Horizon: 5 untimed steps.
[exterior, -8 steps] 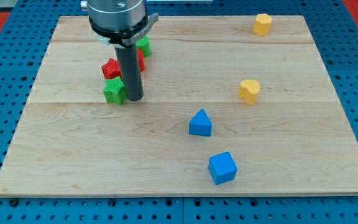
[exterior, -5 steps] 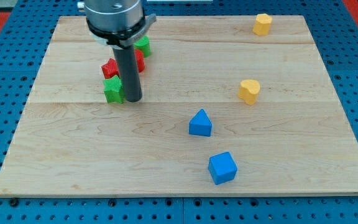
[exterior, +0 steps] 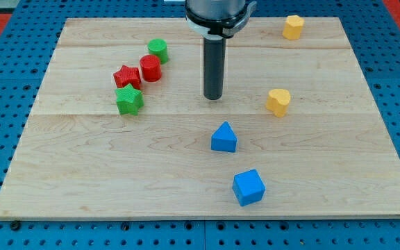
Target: Push the yellow heart right to the blue cube
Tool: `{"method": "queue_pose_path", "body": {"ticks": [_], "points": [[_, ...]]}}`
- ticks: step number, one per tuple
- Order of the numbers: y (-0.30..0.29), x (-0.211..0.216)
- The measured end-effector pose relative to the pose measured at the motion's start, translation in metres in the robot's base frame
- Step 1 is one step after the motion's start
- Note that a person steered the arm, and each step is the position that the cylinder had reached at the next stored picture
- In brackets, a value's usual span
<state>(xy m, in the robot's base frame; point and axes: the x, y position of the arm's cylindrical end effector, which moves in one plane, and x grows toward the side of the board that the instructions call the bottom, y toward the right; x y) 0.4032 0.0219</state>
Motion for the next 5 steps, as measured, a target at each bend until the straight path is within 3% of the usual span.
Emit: {"method": "queue_pose_path", "body": {"ticks": [1,2,3,4,5], "points": [[0.016,0.001],[0.074,0.028],[0.085,0.004],[0.128,0.016],[0.133,-0.016]]}}
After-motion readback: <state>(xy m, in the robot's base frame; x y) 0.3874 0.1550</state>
